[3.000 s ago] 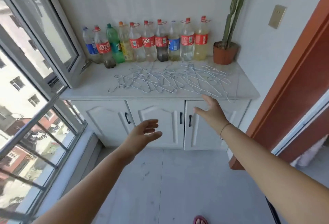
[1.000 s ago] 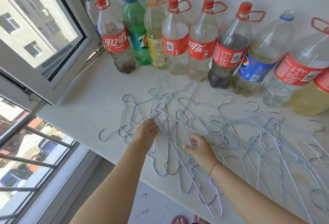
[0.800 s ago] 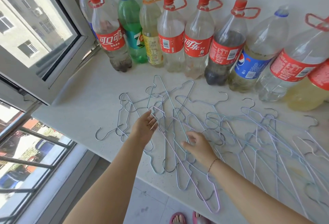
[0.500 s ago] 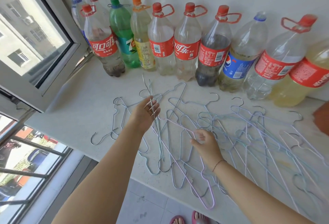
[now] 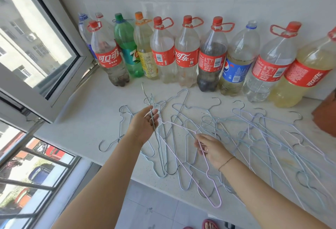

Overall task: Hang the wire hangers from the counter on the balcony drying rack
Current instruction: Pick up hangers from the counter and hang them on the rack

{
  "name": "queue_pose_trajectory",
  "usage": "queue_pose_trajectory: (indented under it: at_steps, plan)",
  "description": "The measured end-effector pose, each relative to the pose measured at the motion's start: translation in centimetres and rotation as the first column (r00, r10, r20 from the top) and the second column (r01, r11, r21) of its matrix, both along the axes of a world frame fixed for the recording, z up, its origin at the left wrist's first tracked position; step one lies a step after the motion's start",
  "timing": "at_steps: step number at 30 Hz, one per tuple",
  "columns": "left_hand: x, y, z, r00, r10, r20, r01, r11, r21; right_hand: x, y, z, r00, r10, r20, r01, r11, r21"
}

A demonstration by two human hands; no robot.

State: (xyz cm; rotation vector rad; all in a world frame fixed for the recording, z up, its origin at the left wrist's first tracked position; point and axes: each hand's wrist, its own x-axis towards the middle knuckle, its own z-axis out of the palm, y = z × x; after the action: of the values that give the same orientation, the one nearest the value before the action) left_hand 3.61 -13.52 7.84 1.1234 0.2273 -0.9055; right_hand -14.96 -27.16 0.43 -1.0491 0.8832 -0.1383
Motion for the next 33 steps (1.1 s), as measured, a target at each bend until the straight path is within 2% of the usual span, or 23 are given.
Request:
queue_pose_trajectory:
  at_steps: [4,7,14,18,23,27,33]
  plan:
    - [-0.7,1.4,1.3,1.0,-0.012,0.024,0.012,1.0,-0.016,1.3,1.2,2.9,0.993,0.077,0.094,-0.084,0.994,0.073]
    - [-1.1,2.6,2.3,0.999,0.002,0.043,-0.001,1.0,-0.03,2.7,2.5,4.7,0.975,0.172,0.142,-0.183,0.981,0.067]
    - [-3.5,6.9,5.1,0.99,0.116,0.081,-0.111,0.991,-0.069,4.3,4.9,8.9,0.943,0.233,0.239,-0.267,0.956,0.12]
    - [-6.5,10.2,7.2,0.971,0.197,0.132,-0.186,0.978,-0.095,4.1,6.6,10.8,0.897,0.311,0.315,-0.371,0.916,0.152]
    - [-11.8,15.9,9.2,0.922,0.336,0.193,-0.318,0.941,-0.118,2.5,11.0,13.3,0.805,0.441,0.397,-0.536,0.828,0.167]
    - [-17.3,21.2,10.9,0.845,0.448,0.291,-0.439,0.893,-0.098,0.6,16.5,15.2,0.707,0.547,0.449,-0.661,0.736,0.144]
    - [-27.0,30.5,13.9,0.716,0.624,0.313,-0.608,0.778,-0.161,-3.8,26.6,18.7,0.541,0.662,0.518,-0.823,0.545,0.162]
